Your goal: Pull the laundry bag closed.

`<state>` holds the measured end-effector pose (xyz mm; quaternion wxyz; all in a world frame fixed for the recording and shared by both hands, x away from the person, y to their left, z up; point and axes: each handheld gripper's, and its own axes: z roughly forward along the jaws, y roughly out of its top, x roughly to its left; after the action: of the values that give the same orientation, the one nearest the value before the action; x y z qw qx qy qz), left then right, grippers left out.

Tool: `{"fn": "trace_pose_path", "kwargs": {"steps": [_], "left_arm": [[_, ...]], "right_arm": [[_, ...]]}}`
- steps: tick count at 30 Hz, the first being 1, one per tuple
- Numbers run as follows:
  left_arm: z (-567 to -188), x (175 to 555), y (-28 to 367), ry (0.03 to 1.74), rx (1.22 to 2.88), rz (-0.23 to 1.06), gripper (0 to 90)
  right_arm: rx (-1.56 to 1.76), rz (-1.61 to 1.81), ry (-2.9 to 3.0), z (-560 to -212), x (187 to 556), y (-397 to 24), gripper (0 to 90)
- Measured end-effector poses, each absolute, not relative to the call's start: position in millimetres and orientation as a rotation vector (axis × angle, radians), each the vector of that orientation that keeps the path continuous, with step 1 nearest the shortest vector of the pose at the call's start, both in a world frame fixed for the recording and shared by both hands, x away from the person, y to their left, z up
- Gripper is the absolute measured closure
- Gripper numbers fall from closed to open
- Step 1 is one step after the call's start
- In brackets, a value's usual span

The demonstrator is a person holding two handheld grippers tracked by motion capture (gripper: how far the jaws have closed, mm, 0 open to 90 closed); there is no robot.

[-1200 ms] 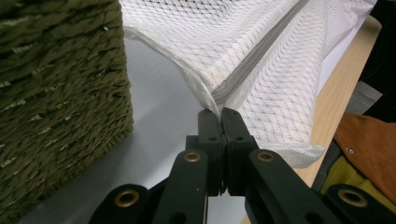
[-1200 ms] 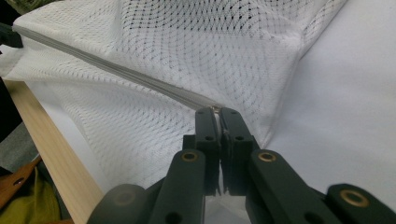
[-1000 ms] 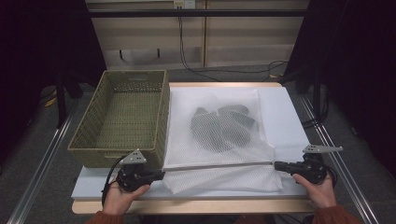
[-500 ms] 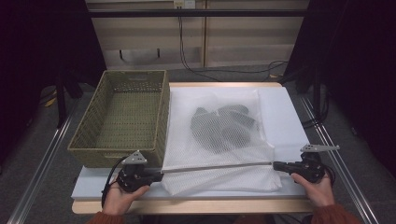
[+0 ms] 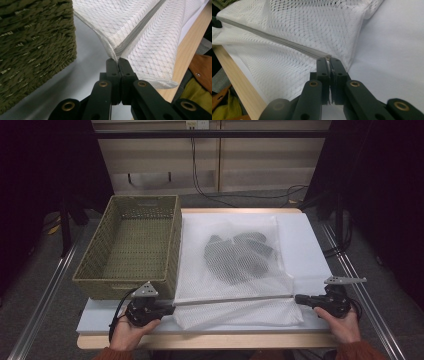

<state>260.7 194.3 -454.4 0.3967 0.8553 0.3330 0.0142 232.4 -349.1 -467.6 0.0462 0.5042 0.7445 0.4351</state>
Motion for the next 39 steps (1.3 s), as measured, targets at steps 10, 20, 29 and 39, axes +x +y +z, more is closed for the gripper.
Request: {"fn": "trace_pose_path", "kwargs": {"steps": [10,20,29,39], "left_arm": [[-458.3,256.2,191.1,0.787,2.134,0.062,87.7],[-460.9,254.9,187.8,0.815,2.107,0.088,73.9],[-452.0,245.3,185.9,0.827,2.055,0.152,38.6],[-434.7,222.6,198.0,0.809,1.926,0.312,20.2]], "right_arm": [[1.502,1.336,2.248,-469.9,231.8,-346.2,87.2],[1.46,1.315,2.274,-473.6,234.6,-338.5,83.6],[1.437,1.346,2.232,-468.3,232.5,-337.6,48.9],[1.342,1.443,2.08,-453.7,226.6,-338.5,31.6]]}}
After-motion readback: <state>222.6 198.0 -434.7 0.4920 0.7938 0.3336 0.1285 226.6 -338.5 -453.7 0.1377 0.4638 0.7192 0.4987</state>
